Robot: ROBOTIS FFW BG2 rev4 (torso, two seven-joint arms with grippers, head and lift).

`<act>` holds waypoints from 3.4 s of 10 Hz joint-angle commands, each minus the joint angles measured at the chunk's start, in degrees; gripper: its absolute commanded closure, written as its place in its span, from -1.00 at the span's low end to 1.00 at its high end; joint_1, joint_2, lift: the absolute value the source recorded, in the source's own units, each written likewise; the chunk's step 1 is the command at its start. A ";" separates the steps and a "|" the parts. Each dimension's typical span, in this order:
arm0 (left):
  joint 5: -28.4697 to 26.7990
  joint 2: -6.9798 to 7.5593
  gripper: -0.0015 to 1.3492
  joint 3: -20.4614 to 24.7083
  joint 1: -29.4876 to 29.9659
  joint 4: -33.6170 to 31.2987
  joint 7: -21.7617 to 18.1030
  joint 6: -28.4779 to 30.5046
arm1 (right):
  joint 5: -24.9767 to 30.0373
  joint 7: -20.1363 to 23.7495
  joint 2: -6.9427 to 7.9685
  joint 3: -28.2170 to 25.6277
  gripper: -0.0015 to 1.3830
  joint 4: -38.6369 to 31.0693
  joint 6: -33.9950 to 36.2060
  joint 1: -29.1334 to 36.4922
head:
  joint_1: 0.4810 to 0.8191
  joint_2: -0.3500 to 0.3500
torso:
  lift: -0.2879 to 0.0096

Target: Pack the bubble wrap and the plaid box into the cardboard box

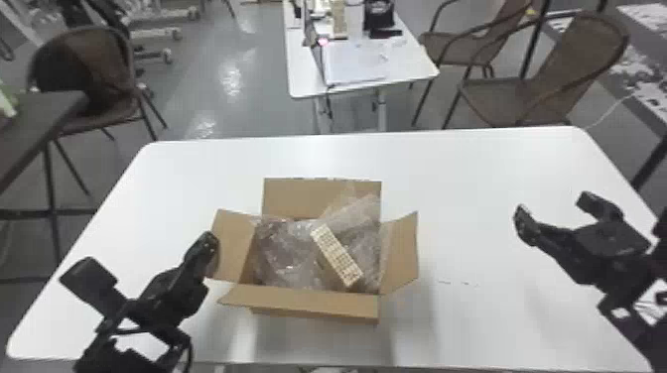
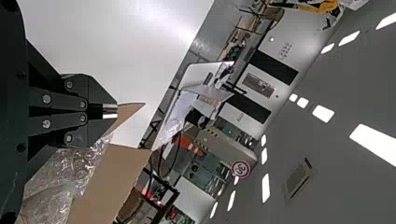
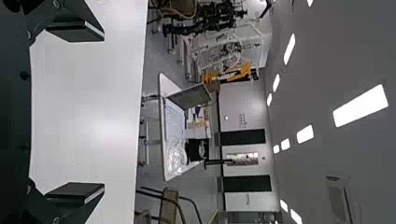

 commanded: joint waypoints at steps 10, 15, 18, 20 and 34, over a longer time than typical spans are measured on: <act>-2.14 -0.15 0.72 -1.08 -1.23 4.15 12.65 -11.08 | 1.96 -1.55 1.08 0.24 -0.77 4.74 -10.40 7.13 | 0.27 0.42 | 0.14; -2.22 -0.15 0.72 -10.40 -1.76 13.38 39.99 -44.48 | 1.44 -1.20 1.08 0.24 -0.77 4.83 -8.64 7.04 | 0.27 0.71 | 0.14; -8.64 -0.15 0.72 -13.39 -5.98 23.04 59.59 -64.17 | 1.61 -0.41 1.08 0.51 -0.77 5.27 -7.68 6.52 | 0.27 0.85 | 0.14; -10.13 -0.15 0.72 -11.72 -10.37 28.76 61.26 -69.44 | 1.96 0.82 1.08 0.77 -0.77 5.62 -6.27 5.73 | 0.27 0.99 | 0.14; -23.49 6.33 -0.63 -21.83 16.52 -7.10 33.31 -29.37 | 8.82 -11.92 2.05 2.53 -0.77 -11.70 -0.65 15.13 | 0.27 0.29 | 0.14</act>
